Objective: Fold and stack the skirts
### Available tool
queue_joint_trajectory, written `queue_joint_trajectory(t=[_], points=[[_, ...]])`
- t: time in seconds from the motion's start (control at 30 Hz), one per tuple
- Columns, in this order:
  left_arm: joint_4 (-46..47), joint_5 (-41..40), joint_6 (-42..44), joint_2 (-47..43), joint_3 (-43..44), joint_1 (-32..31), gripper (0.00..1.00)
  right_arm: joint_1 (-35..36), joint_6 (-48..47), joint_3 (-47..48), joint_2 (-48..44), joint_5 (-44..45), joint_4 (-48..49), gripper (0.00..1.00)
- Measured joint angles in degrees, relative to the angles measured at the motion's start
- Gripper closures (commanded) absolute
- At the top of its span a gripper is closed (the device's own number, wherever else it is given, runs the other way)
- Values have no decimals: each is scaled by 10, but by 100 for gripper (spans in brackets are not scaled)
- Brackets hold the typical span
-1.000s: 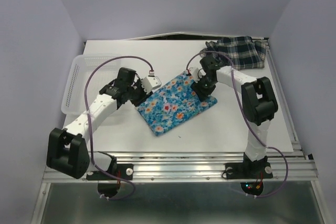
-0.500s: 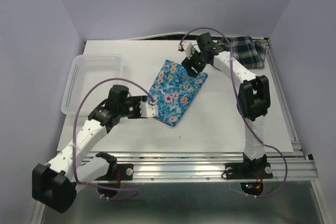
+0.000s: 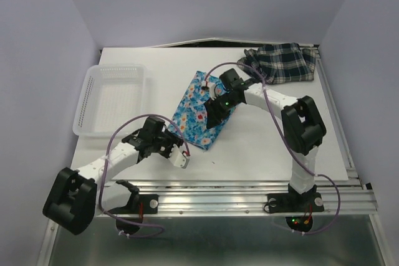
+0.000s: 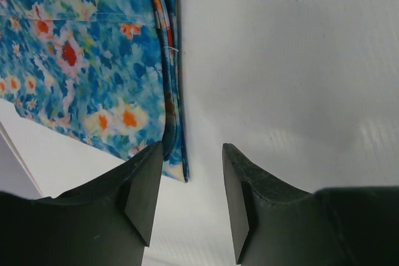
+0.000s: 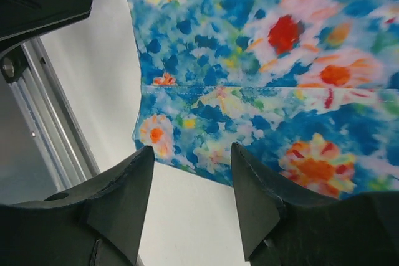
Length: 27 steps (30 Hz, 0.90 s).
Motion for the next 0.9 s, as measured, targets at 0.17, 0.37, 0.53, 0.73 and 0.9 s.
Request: queue_joint_trajectory(t=[0.17,0.37,0.53,0.73,0.9], points=[[32,1,26,60,7,-14,47,-1,51,-40,47,-42,38,42],[78,-1,48,117,10,-33,51,-3,90,-50,85,-74,83,43],[114,-3,54,159,28,-36,58,-4,97,-50,95,-90,97,43],[128,-8,53,218,68,-36,89,-4,88,-54,96,-91,102,42],[92,-8,49,238,100,-36,100,-7,79,-55,91,-89,99,25]])
